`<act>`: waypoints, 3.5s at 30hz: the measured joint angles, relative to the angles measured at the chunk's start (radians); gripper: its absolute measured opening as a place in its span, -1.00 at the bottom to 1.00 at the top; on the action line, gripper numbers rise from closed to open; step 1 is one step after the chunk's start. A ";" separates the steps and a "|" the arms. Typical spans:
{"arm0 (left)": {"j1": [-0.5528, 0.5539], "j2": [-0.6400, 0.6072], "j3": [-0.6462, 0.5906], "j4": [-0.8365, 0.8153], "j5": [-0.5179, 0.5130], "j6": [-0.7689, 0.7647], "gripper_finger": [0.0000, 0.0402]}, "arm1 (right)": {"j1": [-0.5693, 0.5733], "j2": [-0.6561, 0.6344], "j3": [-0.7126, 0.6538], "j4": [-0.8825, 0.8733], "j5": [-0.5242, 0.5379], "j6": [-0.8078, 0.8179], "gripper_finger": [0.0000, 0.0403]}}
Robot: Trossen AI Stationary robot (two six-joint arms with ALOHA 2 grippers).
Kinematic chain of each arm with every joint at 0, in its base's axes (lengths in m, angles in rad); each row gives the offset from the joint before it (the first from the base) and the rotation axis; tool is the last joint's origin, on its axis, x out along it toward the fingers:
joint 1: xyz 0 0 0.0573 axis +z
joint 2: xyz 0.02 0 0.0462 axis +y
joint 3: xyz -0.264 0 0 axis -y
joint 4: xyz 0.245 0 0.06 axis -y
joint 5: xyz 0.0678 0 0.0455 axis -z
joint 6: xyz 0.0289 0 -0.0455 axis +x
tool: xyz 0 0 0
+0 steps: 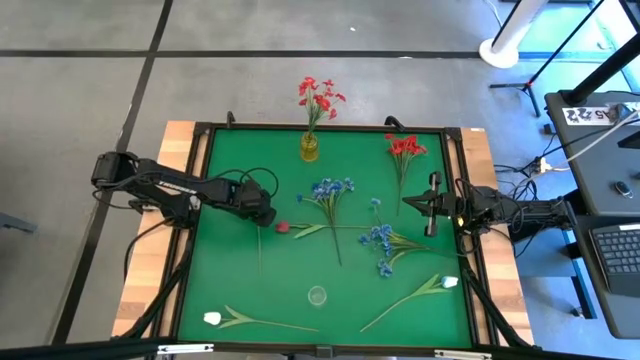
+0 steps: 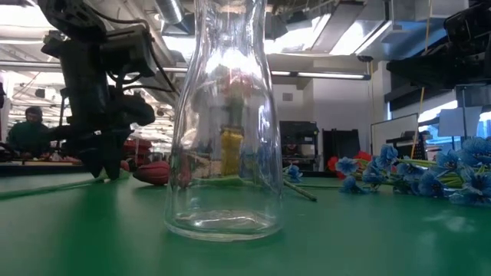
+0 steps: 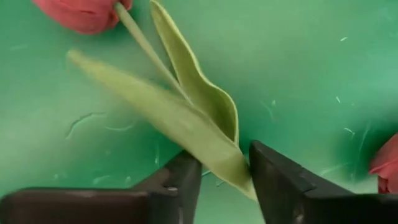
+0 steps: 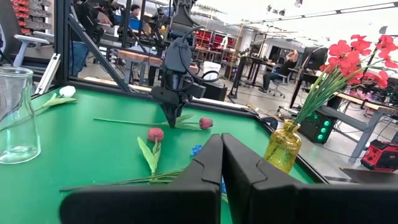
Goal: Sort flowers into vase by color
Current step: Put the left red tulip into the yellow vase
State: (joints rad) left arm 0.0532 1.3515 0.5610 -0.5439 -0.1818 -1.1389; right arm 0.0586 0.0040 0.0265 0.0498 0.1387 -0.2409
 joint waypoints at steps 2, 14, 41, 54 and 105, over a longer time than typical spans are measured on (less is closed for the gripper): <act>0.000 0.000 0.000 -0.001 -0.012 0.001 -0.55 | 0.000 0.000 0.000 0.000 0.000 0.000 -0.96; 0.034 -0.018 0.082 -0.015 -0.046 0.126 -0.95 | 0.000 0.000 0.000 0.000 0.000 0.000 -0.96; 0.021 -0.098 0.334 0.478 -0.142 0.843 -0.97 | 0.000 0.000 0.000 -0.007 0.000 0.000 -0.96; 0.206 -0.097 0.039 1.195 0.139 0.934 -0.97 | 0.000 0.000 0.000 -0.007 0.000 0.000 -0.96; 0.667 0.222 0.259 1.573 0.322 0.906 -0.97 | 0.000 0.000 0.000 -0.007 0.000 0.000 -0.96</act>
State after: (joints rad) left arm 0.7200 1.5732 0.8196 1.0286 0.1398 -0.2325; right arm 0.0586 0.0040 0.0265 0.0427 0.1387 -0.2408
